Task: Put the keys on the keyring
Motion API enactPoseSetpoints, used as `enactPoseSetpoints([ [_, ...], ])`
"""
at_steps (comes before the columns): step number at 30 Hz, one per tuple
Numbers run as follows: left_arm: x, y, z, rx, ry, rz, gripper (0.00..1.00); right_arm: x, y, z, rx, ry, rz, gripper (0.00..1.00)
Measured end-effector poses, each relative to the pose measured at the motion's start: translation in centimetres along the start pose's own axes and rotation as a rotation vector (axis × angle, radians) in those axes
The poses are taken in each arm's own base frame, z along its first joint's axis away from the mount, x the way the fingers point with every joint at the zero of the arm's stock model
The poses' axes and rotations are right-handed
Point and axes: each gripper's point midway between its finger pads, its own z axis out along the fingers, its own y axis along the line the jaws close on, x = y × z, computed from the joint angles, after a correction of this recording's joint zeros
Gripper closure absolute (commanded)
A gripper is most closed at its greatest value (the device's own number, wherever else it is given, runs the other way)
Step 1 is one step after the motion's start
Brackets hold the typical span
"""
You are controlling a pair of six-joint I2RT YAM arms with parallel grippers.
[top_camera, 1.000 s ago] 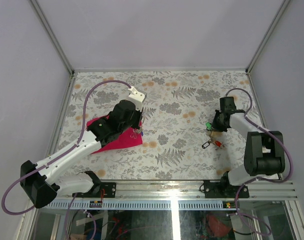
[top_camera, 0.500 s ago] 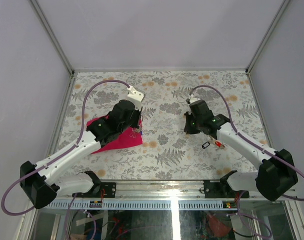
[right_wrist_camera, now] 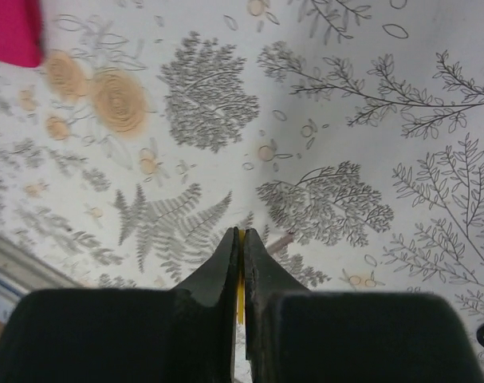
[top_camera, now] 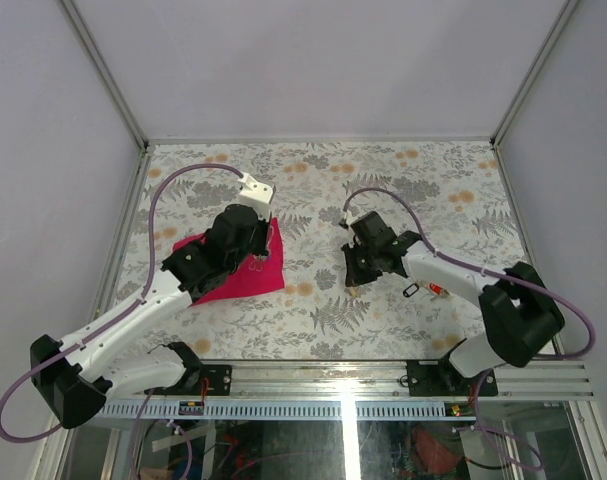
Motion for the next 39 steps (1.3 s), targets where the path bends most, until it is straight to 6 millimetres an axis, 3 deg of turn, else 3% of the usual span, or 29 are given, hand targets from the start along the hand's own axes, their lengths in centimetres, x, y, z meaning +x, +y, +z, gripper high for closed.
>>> enactPoseSetpoints([
  [5, 0.1, 0.1, 0.1, -0.005, 0.005, 0.0, 1.0, 1.2, -2.4, 2.3, 0.09, 0.069, 0.014, 1.0],
  [9, 0.1, 0.1, 0.1, -0.005, 0.005, 0.0, 1.0, 0.1, -3.3, 3.5, 0.126, 0.075, 0.015, 0.96],
  [12, 0.1, 0.1, 0.1, -0.005, 0.005, 0.0, 1.0, -1.4, -3.4, 4.6, 0.141, 0.057, 0.007, 0.85],
  [15, 0.1, 0.1, 0.1, -0.005, 0.005, 0.0, 1.0, -2.4, -3.6, 5.3, 0.155, 0.044, -0.002, 0.66],
  [17, 0.1, 0.1, 0.1, -0.005, 0.005, 0.0, 1.0, -2.9, -3.8, 5.5, 0.166, 0.034, -0.007, 0.61],
  [23, 0.1, 0.1, 0.1, -0.005, 0.005, 0.0, 1.0, -3.5, -5.0, 5.2, 0.227, 0.003, -0.015, 0.56],
  [27, 0.1, 0.1, 0.1, -0.005, 0.005, 0.0, 1.0, -3.3, -5.6, 3.4, 0.244, -0.026, -0.047, 0.56],
  [32, 0.2, 0.1, 0.2, -0.001, 0.008, 0.0, 1.0, -3.0, -4.8, 1.5, 0.173, -0.043, -0.146, 0.58],
  [39, 0.2, 0.2, 0.3, -0.002, 0.011, -0.001, 1.0, -1.5, -3.0, 1.5, 0.017, 0.023, -0.311, 0.61],
])
